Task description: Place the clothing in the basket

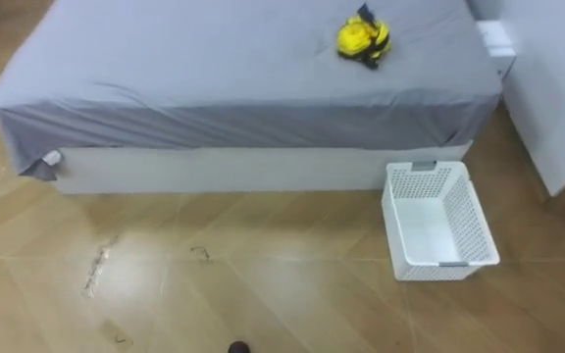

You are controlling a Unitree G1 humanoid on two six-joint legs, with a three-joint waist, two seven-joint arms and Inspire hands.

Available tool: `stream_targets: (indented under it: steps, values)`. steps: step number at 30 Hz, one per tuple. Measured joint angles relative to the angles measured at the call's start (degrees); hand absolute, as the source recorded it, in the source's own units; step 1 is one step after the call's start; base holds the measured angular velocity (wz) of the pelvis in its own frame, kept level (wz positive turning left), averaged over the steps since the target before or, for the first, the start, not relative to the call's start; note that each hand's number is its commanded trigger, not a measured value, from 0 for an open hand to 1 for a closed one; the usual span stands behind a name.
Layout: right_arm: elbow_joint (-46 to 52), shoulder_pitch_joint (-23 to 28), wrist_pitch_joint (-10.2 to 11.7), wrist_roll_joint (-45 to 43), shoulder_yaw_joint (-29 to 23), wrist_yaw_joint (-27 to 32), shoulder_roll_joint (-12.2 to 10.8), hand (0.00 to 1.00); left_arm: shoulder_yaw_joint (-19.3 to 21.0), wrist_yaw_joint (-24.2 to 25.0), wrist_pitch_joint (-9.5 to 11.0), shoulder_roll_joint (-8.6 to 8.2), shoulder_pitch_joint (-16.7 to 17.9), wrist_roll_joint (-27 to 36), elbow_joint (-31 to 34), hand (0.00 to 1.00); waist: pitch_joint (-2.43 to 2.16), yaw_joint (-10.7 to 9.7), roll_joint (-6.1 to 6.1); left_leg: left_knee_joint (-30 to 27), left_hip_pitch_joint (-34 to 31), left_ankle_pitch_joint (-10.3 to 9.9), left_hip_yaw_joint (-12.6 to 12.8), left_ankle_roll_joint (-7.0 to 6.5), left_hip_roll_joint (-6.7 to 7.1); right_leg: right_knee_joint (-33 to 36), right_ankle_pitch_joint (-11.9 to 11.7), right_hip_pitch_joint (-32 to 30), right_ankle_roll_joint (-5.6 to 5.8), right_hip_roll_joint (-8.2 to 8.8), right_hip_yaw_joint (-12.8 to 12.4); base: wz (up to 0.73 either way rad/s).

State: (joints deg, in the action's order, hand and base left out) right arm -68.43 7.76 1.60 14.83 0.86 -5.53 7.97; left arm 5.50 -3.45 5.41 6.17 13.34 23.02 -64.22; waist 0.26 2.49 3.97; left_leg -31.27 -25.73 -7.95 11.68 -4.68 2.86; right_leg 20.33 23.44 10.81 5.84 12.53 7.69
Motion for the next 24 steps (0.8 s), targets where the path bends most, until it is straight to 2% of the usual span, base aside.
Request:
stream_targets:
  steps: [1,2,3,4,5,6,7,8,9,10,11,12,13,14,15,16,17,18,19,20,21,22,23,24]
  values:
    - [0.2,-0.3,0.3,0.1,0.1,0.3,0.0,0.0,-0.1,0.0,0.0,0.04,-0.1,0.0,0.0,0.0,0.1,-0.1,-0.08,-1.1,0.8,-1.4,0.8,-0.41,-0.12,3.3,-1.0,-0.5,-0.04,0.32,-0.1,-0.08]
    - [0.6,0.0,0.3,0.4,0.1,0.9,-0.1,0.0,-0.1,-0.1,0.0,0.04,-0.4,-0.1,0.0,0.0,-0.01,-0.4,-0.39,-0.4,3.6,-4.2,1.5,-0.58,-0.02,11.5,-4.4,-2.9,-0.11,1.02,-0.2,0.04]
    - [1.0,0.1,0.3,0.5,0.1,1.3,-0.3,0.0,-0.1,-0.2,0.0,0.11,-0.7,-0.1,0.0,0.0,0.05,-0.4,-0.3,0.4,5.4,-4.9,1.9,-0.78,0.24,16.1,-7.3,-4.3,-0.42,1.59,-0.4,0.06]
    - [1.6,0.1,0.3,0.6,0.0,2.0,-0.4,0.0,-0.2,-0.4,0.2,0.2,-1.0,-0.5,0.1,0.0,0.04,-0.3,-0.51,3.0,9.5,-6.1,1.8,-1.04,0.81,24.8,-15.7,-7.2,-2.29,2.18,-1.4,0.0]
    - [2.6,-0.1,0.4,0.6,0.0,2.6,-0.4,0.0,-0.1,-0.8,0.4,0.12,-1.5,-2.6,0.1,0.0,0.07,-0.2,-1.57,5.0,13.0,-7.3,0.8,-1.1,0.74,31.1,-16.7,-10.9,-3.42,1.76,-1.4,-0.07]
    - [3.4,-0.5,0.3,0.6,0.0,2.9,-0.4,0.0,-0.2,-1.0,0.4,0.14,-1.7,-3.6,0.1,0.0,0.22,0.1,-1.98,5.9,14.7,-7.7,0.5,-0.93,0.39,33.6,-14.6,-13.2,-3.82,0.77,-1.1,-0.15]
    - [5.5,-0.8,0.3,0.8,0.0,3.1,-0.4,0.0,-0.2,-1.0,0.6,0.13,-2.2,-5.3,0.2,0.0,0.31,0.6,-3.19,7.9,17.8,-8.3,-0.3,-0.66,-0.72,35.8,-9.6,-18.2,-5.45,-1.98,0.3,-0.06]
    - [8.1,-1.0,0.3,0.9,0.0,3.6,-0.4,0.0,-0.4,-1.0,1.0,0.16,-2.8,-5.7,0.5,0.0,0.33,0.6,-4.27,9.6,20.6,-8.9,-1.2,-0.35,-1.73,33.5,-6.4,-23.1,-6.15,-4.73,2.9,0.07]
    - [9.4,-1.0,0.3,0.9,0.0,3.8,-0.5,0.0,-1.2,-1.0,1.0,0.38,-3.1,-5.7,0.6,0.0,0.43,0.5,-4.61,10.3,21.7,-9.3,-1.6,-0.2,-2.15,31.0,-5.6,-25.2,-6.24,-6.05,4.1,0.39]
    - [11.6,-1.2,0.3,0.8,0.0,4.5,-0.5,0.0,-3.0,-1.0,1.0,0.83,-3.9,-5.7,0.8,0.0,0.56,0.0,-4.97,11.6,24.1,-10.1,-3.2,0.15,-2.48,23.5,-5.4,-28.6,-6.32,-8.28,5.2,0.61]
    - [13.4,-1.8,0.2,0.4,0.0,5.4,-0.5,0.0,-4.6,-0.8,0.8,0.97,-3.8,-5.9,1.8,0.0,0.57,-0.7,-4.98,13.2,26.9,-11.0,-4.1,0.63,-2.49,14.4,-6.7,-31.0,-6.75,-9.2,5.7,0.62]
    - [14.2,-2.2,0.3,0.4,0.0,5.7,-0.5,0.0,-5.3,-0.7,0.7,1.0,-3.5,-6.0,2.4,0.0,0.58,-0.8,-4.98,14.3,28.6,-11.4,-4.1,0.96,-2.49,9.4,-8.3,-31.5,-6.75,-9.35,5.8,0.56]
    - [15.6,-2.7,0.6,0.6,0.0,6.3,-0.3,0.0,-6.1,-0.4,0.2,0.78,-2.8,-6.4,2.4,0.0,0.68,-1.0,-5.68,15.9,31.9,-12.5,-4.7,1.92,-3.35,2.8,-14.9,-32.4,-7.52,-9.61,7.1,0.57]
    - [16.3,-2.8,1.7,1.2,-0.1,6.9,-0.3,0.0,-6.3,0.0,-0.1,0.92,-2.5,-6.4,2.6,0.0,0.34,-1.0,-5.99,16.9,34.9,-13.6,-6.0,3.02,-4.59,-0.8,-20.2,-31.9,-8.33,-9.87,8.5,0.59]
    - [16.8,-3.0,2.1,1.6,-0.2,7.1,-0.3,0.0,-6.2,0.0,-0.1,1.15,-2.2,-6.4,2.9,0.0,-0.05,-1.1,-6.22,17.5,35.9,-14.1,-6.3,3.71,-5.32,-0.9,-22.0,-31.8,-9.93,-10.16,9.1,0.43]
    - [18.8,-3.6,2.4,1.4,-0.5,7.8,-0.4,0.0,-6.2,0.0,-0.2,1.36,-1.3,-6.3,3.2,0.0,-0.97,-0.4,-6.89,17.1,36.6,-14.9,-6.1,5.16,-6.4,1.5,-21.3,-31.5,-11.8,-11.31,9.7,0.07]
    - [21.0,-4.9,2.8,1.3,-0.7,8.4,-0.5,0.0,-5.6,0.1,-0.1,1.4,-0.3,-6.3,3.3,0.0,-0.63,0.0,-7.39,17.0,37.4,-14.3,-5.7,6.58,-7.58,4.8,-19.4,-31.3,-13.14,-11.83,10.6,-0.04]
    - [22.3,-5.3,2.9,1.2,-0.8,8.6,-0.5,0.0,-5.4,0.1,-0.2,1.42,0.2,-6.4,3.2,0.0,-0.57,-0.1,-7.55,16.9,38.0,-13.8,-5.7,7.59,-8.13,6.1,-18.0,-31.1,-13.44,-11.94,11.1,-0.09]
    - [24.6,-5.6,3.5,1.2,-1.2,9.2,-0.4,0.0,-5.4,0.2,-0.2,1.44,1.0,-6.2,3.3,0.0,-0.38,0.3,-7.82,16.1,39.2,-12.1,-5.7,9.4,-8.96,9.6,-16.3,-30.8,-14.57,-12.11,11.8,0.0]
    - [26.2,-5.6,3.7,1.3,-1.4,9.8,-0.3,0.0,-5.0,0.2,-0.2,1.43,1.5,-6.4,4.1,0.0,0.47,0.1,-7.6,12.8,40.4,-9.9,-7.1,9.62,-9.45,16.1,-15.2,-31.1,-15.23,-11.25,14.1,0.0]
    - [26.8,-6.1,3.9,1.4,-1.3,10.0,-0.2,0.0,-4.5,0.1,-0.2,1.43,2.0,-6.4,4.3,0.0,1.61,-0.3,-6.89,9.5,40.9,-9.2,-7.3,9.52,-10.3,18.2,-14.0,-31.8,-13.89,-10.7,14.9,-0.04]
    - [28.9,-5.9,3.9,1.6,-1.2,10.3,-0.7,0.0,-3.6,0.0,-0.1,2.28,3.9,-6.3,4.9,0.0,0.17,-0.3,-6.41,0.1,38.2,-8.4,-5.8,10.03,-11.35,9.6,-14.1,-29.9,-14.27,-11.41,13.4,-0.12]
    - [29.5,-6.3,4.2,1.4,-1.2,10.5,0.2,0.0,-3.3,-0.6,-0.5,1.86,4.3,-6.2,4.5,0.0,0.82,-0.4,-7.42,-7.8,35.8,-7.1,-6.4,9.49,-13.0,10.7,-11.2,-27.9,-14.97,-13.3,13.7,-0.16]
    - [29.5,-6.3,4.2,1.1,-1.1,10.7,0.1,0.0,-3.1,-1.2,-0.6,1.74,4.5,-5.9,4.5,0.0,0.49,-0.8,-6.94,-12.0,34.0,-4.0,-7.3,9.55,-13.03,10.3,-9.6,-26.1,-15.02,-13.87,13.0,-0.06]
